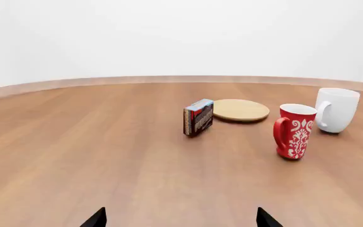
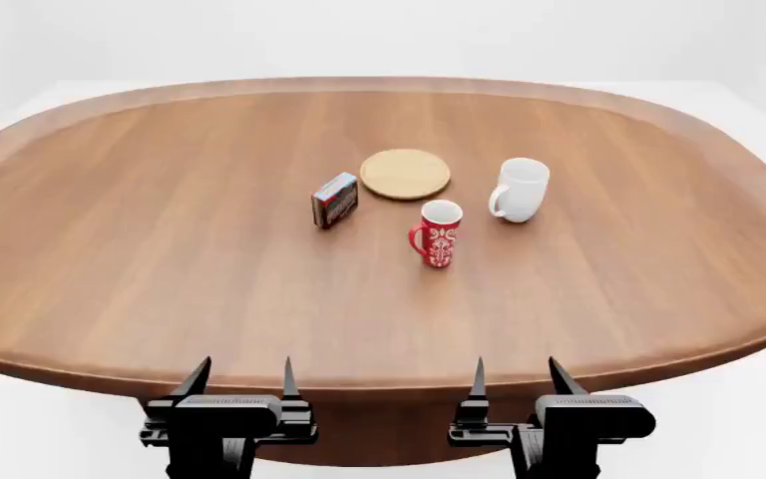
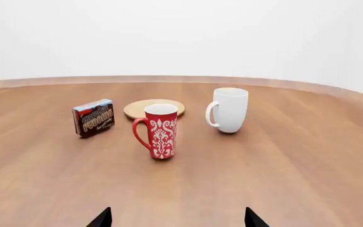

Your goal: Put the chocolate pudding to the left of the plate.

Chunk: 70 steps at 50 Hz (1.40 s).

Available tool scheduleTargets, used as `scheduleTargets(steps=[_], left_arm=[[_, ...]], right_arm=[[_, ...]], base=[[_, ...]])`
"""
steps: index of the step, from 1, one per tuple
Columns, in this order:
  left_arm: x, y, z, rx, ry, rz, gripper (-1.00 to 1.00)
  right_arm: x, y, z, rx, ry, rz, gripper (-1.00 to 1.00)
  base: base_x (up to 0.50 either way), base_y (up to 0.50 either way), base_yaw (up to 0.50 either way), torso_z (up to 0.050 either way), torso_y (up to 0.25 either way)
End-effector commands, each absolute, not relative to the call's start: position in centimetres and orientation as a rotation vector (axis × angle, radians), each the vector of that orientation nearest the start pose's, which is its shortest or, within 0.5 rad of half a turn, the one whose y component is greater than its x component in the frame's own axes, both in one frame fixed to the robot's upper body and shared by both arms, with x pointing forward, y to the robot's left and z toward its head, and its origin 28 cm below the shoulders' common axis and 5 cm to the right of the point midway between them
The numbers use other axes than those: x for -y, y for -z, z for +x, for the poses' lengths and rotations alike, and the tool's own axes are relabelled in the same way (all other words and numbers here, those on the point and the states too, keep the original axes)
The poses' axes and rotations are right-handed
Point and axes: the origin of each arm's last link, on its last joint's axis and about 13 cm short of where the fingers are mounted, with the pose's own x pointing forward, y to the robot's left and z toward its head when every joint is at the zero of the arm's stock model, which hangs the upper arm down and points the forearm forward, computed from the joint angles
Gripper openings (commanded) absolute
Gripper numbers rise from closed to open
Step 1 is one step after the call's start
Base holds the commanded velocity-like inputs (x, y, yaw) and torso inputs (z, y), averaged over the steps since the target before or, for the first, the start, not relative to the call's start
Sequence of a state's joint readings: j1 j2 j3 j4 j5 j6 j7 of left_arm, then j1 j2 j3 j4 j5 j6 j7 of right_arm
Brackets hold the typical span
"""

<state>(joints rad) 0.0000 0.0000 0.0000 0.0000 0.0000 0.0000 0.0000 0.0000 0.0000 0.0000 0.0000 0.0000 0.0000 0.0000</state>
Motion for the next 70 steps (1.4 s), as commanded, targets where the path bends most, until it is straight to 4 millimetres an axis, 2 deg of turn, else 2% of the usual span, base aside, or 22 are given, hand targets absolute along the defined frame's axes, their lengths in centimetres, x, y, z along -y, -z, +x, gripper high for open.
scheduleTargets(steps=[1,17,64,70], left_arm=[[-20.55,-1.31,21.06,-0.001,0.0,-0.001,1.0],[-20.55,-1.37,21.04,0.0,0.0,-0.007,1.0],[-20.5,-1.39,20.91,0.006,0.018,-0.008,1.0],[-20.5,-1.43,20.87,0.006,0.018,-0.008,1.0]], right_arm=[[9.63,-1.3,21.08,-0.003,0.0,0.001,1.0],[9.66,-1.29,21.23,-0.02,-0.012,0.011,1.0],[9.71,-1.35,21.18,-0.023,-0.012,0.018,1.0],[9.73,-1.36,21.21,-0.026,-0.005,0.023,1.0]], base=[[0.0,0.0,0.0,0.0,0.0],[0.0,0.01,0.0,0.0,0.0],[0.0,0.5,0.0,0.0,0.0],[0.0,0.21,0.0,0.0,0.0]])
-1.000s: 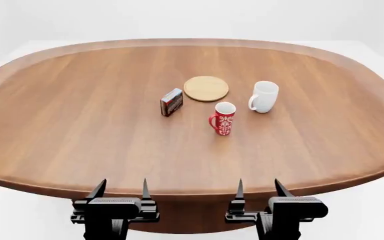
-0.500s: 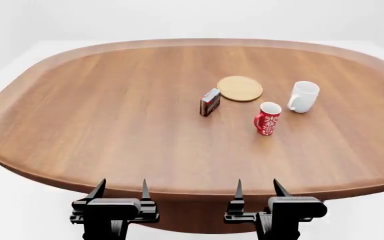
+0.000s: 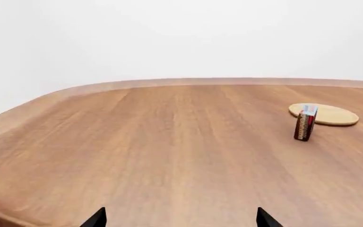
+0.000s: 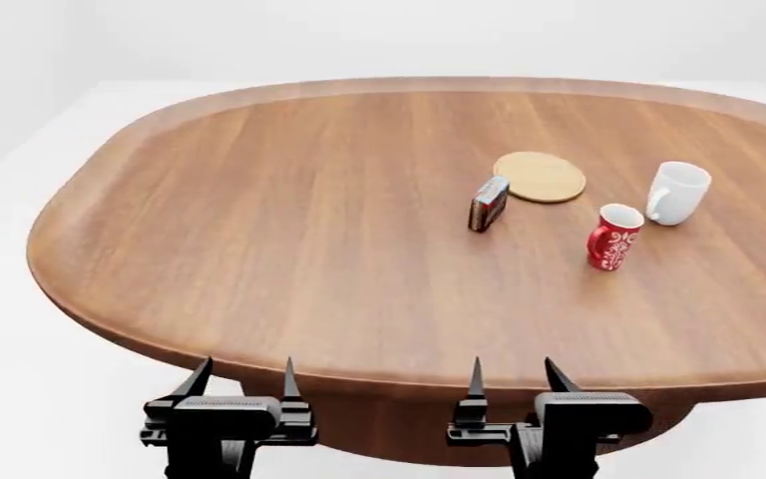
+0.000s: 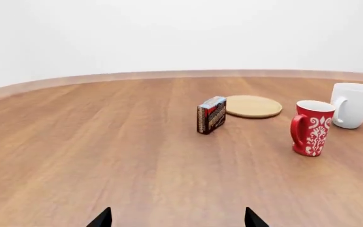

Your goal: Put the chocolate pudding to the left of the plate.

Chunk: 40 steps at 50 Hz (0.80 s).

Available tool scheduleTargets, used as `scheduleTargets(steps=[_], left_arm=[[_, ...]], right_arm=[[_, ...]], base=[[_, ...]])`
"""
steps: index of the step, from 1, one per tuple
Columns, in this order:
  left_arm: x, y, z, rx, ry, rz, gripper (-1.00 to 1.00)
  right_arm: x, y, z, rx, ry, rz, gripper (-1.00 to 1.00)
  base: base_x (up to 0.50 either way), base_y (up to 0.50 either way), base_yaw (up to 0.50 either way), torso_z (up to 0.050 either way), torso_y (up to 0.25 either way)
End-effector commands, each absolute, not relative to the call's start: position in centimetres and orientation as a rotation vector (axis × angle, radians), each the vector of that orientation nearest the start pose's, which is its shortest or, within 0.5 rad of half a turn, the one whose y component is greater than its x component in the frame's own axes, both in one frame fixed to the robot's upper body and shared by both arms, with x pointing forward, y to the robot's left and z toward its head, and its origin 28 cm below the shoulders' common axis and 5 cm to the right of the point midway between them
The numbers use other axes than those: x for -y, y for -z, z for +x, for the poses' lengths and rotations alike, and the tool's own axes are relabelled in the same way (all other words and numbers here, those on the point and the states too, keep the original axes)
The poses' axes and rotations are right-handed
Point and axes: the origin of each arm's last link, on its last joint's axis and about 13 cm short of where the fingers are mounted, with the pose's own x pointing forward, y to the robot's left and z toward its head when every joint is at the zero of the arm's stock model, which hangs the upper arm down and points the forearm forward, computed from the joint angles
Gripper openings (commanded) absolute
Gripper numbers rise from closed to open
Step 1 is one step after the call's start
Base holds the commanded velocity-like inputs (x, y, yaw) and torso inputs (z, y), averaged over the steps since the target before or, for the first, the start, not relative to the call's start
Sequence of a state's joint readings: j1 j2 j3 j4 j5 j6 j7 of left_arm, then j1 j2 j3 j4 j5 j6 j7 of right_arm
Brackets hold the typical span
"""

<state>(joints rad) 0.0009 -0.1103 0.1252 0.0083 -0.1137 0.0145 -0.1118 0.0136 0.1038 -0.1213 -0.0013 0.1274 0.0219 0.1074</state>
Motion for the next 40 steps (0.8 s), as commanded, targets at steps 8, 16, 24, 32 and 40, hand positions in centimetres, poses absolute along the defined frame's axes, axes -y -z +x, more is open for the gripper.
scheduleTargets(steps=[8,16,24,32,40], left_arm=[[-20.5,-1.4,20.9,0.001,0.017,-0.014,1.0],[-20.5,-2.6,20.7,-0.005,0.028,-0.014,1.0],[-20.8,-4.9,19.8,0.026,0.03,-0.027,1.0],[-20.9,-5.6,19.5,0.036,0.029,-0.033,1.0],[-21.0,-5.7,19.5,0.035,0.029,-0.035,1.0]], right_arm=[[9.8,-1.4,21.2,-0.024,0.016,0.027,1.0],[10.0,-2.6,21.0,-0.03,0.0,0.032,1.0],[10.4,-4.3,20.6,-0.045,-0.026,0.017,1.0],[10.5,-5.0,20.4,-0.053,-0.046,0.006,1.0],[10.6,-5.3,20.2,-0.054,-0.052,0.003,1.0]], base=[[0.0,0.0,0.0,0.0,0.0],[0.0,0.0,0.0,0.0,0.0],[0.05,-0.06,0.0,0.0,0.0],[0.47,-0.28,0.0,0.0,0.0],[0.5,-0.11,0.0,0.0,0.0]])
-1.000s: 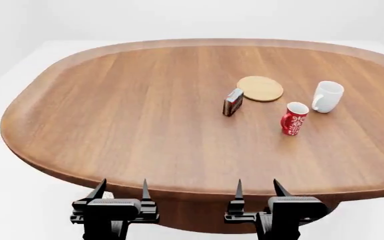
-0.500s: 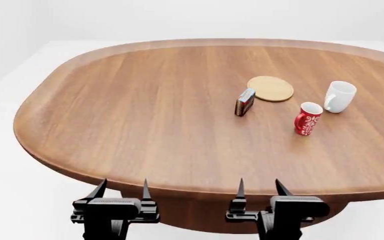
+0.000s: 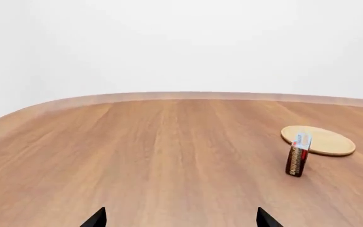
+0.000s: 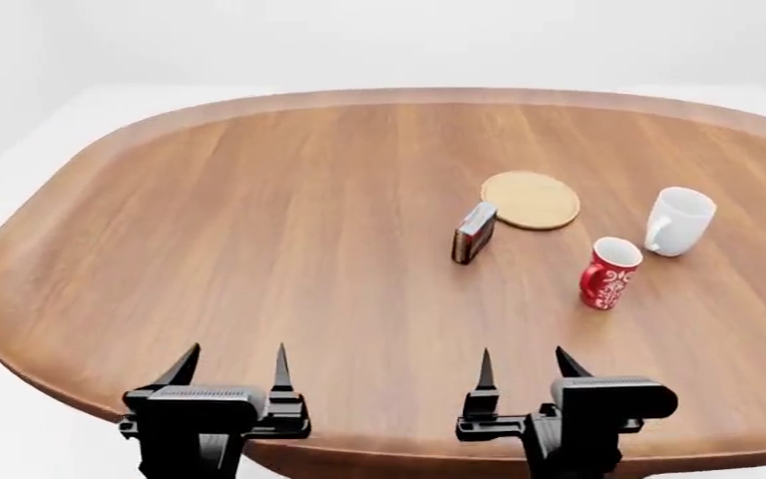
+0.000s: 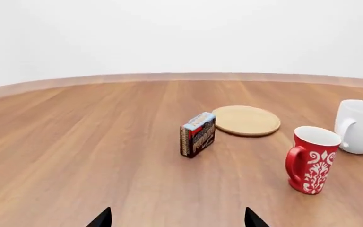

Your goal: Put the chocolate pudding to the left of the plate.

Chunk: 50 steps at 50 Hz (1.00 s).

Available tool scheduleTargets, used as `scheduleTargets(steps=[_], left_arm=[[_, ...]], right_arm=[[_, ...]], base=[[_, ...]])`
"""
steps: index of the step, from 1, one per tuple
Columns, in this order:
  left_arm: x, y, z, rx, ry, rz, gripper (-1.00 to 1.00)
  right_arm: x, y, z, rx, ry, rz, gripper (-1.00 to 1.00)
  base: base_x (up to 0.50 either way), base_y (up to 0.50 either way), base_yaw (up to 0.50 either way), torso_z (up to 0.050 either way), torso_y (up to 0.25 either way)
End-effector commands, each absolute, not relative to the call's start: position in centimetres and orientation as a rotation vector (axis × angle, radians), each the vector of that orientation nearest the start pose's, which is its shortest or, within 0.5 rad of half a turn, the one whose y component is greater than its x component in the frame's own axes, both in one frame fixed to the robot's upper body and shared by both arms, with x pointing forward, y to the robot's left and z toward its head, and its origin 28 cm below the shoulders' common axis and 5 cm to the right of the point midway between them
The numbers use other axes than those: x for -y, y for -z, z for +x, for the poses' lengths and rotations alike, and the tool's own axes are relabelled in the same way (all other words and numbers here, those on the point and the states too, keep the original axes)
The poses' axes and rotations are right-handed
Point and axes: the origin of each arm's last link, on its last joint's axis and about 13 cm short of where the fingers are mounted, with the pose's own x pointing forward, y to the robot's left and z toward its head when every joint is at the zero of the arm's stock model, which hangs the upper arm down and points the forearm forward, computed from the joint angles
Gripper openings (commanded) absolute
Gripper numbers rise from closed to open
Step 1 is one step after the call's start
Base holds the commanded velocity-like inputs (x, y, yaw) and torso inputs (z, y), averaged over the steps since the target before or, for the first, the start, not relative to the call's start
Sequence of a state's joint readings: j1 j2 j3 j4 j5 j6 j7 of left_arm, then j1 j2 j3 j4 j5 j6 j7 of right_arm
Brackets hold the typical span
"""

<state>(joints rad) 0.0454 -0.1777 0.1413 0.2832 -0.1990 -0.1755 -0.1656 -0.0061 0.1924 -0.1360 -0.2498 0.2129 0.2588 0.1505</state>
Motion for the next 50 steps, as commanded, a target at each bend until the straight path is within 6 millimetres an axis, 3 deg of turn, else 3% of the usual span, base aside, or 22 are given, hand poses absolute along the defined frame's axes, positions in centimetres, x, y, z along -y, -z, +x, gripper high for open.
scheduleTargets(steps=[1,50], left_arm=[[-20.96,-5.68,19.46,0.036,0.029,-0.036,1.0],[-20.95,-6.41,18.93,0.038,0.035,-0.036,1.0]], right_arm=[[10.62,-5.32,20.19,-0.055,-0.053,0.002,1.0],[10.8,-6.05,19.52,-0.042,-0.048,0.011,1.0]], base=[[0.5,-0.01,0.0,0.0,0.0],[0.5,0.0,0.0,0.0,0.0]])
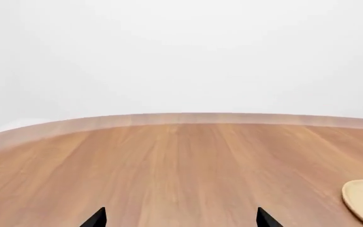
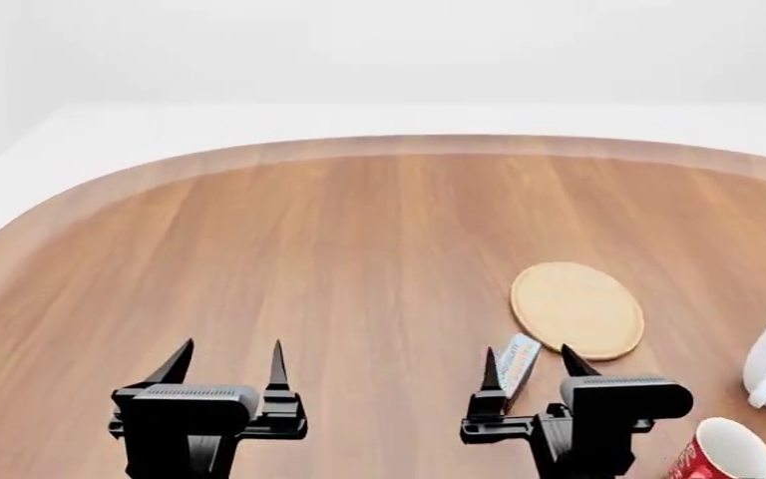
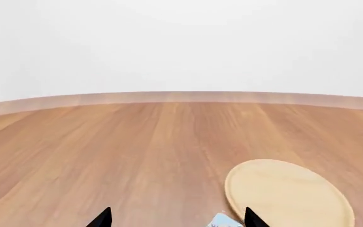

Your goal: Put the chocolate pudding to the left of the plate.

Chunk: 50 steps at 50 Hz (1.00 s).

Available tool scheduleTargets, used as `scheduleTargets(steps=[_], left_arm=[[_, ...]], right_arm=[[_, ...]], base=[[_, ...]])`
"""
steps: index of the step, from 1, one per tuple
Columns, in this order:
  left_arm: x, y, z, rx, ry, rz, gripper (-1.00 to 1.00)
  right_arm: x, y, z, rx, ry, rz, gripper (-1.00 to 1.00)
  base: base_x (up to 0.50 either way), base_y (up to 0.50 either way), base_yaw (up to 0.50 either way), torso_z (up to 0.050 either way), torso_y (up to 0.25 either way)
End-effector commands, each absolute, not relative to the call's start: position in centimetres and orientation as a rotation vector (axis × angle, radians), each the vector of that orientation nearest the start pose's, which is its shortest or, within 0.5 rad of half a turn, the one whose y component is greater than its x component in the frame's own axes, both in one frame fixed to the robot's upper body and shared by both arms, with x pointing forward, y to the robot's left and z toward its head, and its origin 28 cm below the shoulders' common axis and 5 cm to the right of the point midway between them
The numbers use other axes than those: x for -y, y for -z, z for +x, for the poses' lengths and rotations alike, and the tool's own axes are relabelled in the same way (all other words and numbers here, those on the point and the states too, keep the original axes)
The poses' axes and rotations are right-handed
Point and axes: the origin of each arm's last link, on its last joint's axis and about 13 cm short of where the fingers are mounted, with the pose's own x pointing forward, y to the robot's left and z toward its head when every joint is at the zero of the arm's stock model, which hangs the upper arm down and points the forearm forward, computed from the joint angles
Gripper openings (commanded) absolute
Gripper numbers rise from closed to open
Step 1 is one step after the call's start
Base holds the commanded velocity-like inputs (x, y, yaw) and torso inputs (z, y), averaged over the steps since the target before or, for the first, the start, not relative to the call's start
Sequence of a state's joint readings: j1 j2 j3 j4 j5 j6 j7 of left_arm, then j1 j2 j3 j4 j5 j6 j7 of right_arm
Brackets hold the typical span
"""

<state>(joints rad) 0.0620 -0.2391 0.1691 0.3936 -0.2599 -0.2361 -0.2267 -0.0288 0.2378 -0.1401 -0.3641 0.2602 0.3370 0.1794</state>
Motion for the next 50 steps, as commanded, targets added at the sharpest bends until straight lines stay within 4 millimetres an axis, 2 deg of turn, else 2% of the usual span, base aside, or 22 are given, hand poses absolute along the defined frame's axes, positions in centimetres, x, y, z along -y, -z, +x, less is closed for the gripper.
scheduleTargets(steps=[1,7,17,24,34,41,50], left_arm=[[-20.9,-6.4,18.9,0.038,0.035,-0.036,1.0],[-21.0,-6.4,18.9,0.037,0.034,-0.036,1.0],[-21.0,-6.4,18.9,0.037,0.033,-0.037,1.0],[-21.1,-6.4,18.9,0.038,0.03,-0.038,1.0],[-21.3,-6.5,19.0,0.037,0.022,-0.043,1.0],[-21.4,-6.5,18.9,0.038,0.02,-0.046,1.0],[-21.4,-6.6,18.9,0.039,0.021,-0.048,1.0]], right_arm=[[10.8,-6.1,19.5,-0.04,-0.046,0.011,1.0],[10.9,-6.2,19.5,-0.034,-0.035,0.016,1.0],[10.9,-6.3,19.5,-0.041,-0.02,0.009,1.0],[11.0,-7.4,20.1,-0.105,0.006,-0.023,1.0],[10.7,-9.6,22.6,-0.281,0.058,-0.012,1.0],[9.5,-11.1,23.4,-0.421,0.17,0.043,1.0],[8.0,-11.6,24.5,-0.578,0.225,0.151,1.0]], base=[[0.5,0.0,0.0,0.0,0.0],[0.4,0.0,0.0,0.0,0.002],[0.01,0.0,0.0,0.0,0.0],[0.0,0.0,0.0,0.0,0.0],[0.0,0.0,0.0,0.0,0.0],[0.0,0.0,0.0,0.0,0.0],[0.0,0.0,0.0,0.0,0.0]])
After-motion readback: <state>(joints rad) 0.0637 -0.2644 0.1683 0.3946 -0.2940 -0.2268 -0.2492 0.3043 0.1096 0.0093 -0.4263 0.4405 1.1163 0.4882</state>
